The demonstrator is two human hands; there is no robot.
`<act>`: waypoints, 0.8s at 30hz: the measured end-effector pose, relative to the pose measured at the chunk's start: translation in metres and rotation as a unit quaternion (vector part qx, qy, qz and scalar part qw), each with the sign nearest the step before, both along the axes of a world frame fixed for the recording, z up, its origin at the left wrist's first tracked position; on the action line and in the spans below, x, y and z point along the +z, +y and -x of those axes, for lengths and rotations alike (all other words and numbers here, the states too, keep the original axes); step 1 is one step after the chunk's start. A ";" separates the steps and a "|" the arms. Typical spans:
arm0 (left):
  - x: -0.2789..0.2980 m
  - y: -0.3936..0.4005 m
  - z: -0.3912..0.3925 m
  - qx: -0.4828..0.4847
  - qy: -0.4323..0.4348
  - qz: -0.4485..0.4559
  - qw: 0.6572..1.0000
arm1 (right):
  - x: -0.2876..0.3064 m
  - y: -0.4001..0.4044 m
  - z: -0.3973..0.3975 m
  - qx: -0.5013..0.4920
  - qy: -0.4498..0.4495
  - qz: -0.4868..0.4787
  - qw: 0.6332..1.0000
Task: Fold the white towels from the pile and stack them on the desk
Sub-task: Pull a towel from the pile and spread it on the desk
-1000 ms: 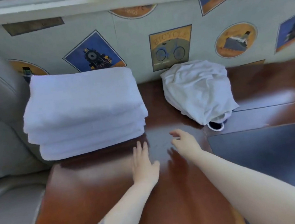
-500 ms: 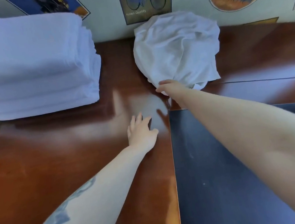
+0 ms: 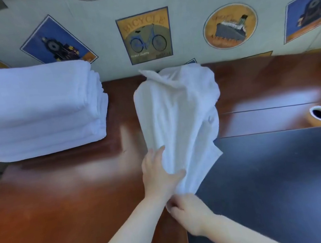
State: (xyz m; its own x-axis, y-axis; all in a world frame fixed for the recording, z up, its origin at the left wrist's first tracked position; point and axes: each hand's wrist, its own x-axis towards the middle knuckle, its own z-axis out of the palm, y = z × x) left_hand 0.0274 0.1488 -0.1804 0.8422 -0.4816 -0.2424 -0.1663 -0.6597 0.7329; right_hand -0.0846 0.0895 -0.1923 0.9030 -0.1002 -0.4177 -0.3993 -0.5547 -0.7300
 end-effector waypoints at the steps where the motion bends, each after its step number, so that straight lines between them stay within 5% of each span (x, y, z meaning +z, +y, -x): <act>1: 0.001 0.000 0.006 -0.037 -0.005 -0.057 0.998 | 0.000 0.018 0.011 0.036 0.045 -0.010 0.998; 4: -0.004 0.014 0.026 -0.094 0.025 -0.175 0.980 | -0.012 0.072 0.032 -0.023 0.179 0.116 0.977; 6: -0.009 0.031 0.039 -0.123 0.012 -0.221 0.967 | -0.014 0.088 0.058 -0.051 0.149 0.065 0.985; 10: -0.016 0.064 0.048 -0.116 -0.032 -0.130 0.984 | 0.003 0.093 0.060 -0.084 0.125 0.025 0.988; 13: -0.017 0.079 0.051 -0.095 0.009 -0.091 0.991 | 0.010 0.083 0.084 -0.136 0.054 -0.040 0.988; 17: -0.015 0.093 0.064 -0.082 0.115 -0.060 0.988 | 0.006 0.065 0.110 -0.157 0.104 0.001 0.982; 21: 0.003 0.104 0.081 -0.135 0.236 -0.155 0.950 | 0.023 0.046 0.130 -0.290 0.030 0.045 0.955; 24: 0.019 0.096 0.082 -0.219 0.055 -0.192 0.955 | 0.052 0.031 0.131 -0.329 -0.060 0.031 0.942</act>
State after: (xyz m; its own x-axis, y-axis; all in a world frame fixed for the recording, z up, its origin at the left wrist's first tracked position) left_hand -0.0543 0.2451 -0.1619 0.5399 -0.6390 -0.5480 -0.4232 -0.7688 0.4795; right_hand -0.2161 0.1208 -0.1402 0.6772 -0.6759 -0.2908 -0.5876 -0.2589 -0.7666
